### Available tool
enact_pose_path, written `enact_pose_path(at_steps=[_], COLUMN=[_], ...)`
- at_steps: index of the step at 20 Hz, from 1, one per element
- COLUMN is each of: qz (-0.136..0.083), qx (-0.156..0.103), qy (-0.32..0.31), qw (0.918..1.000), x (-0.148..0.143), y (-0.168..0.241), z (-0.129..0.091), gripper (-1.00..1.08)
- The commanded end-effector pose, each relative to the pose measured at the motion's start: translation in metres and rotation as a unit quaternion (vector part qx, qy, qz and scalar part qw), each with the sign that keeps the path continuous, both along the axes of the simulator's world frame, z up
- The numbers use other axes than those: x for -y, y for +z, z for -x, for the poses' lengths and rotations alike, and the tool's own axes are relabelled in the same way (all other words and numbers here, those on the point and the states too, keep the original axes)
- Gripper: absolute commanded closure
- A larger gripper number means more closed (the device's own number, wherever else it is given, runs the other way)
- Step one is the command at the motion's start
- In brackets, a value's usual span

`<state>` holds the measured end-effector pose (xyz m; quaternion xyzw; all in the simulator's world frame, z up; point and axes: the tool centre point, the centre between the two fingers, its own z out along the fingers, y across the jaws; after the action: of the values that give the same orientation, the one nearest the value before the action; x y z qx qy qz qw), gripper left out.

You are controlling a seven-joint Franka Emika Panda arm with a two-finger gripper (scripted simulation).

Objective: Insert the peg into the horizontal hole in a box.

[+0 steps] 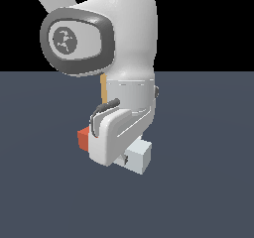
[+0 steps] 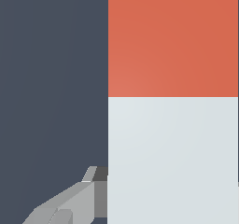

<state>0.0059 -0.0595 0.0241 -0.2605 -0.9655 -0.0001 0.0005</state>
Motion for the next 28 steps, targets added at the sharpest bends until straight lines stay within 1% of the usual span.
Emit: enact_pose_path(at_steps=[1,9,15,22,28], qz=[0.0,0.0,0.0,0.0,0.0], qx=[0.0,0.0,0.0,0.0,0.0], qy=[0.0,-0.002,-0.022,-0.067,-0.125], qw=[1.0,1.0,0.9998,0.9977,0.9922], x=[0.001,-0.001,-0.011,-0.035,-0.065], y=[0.0,0.0,0.003,0.01,0.019], z=[0.0,0.0,0.002,0.005,0.006], gripper=[1.08,1.08,1.08,1.08,1.08])
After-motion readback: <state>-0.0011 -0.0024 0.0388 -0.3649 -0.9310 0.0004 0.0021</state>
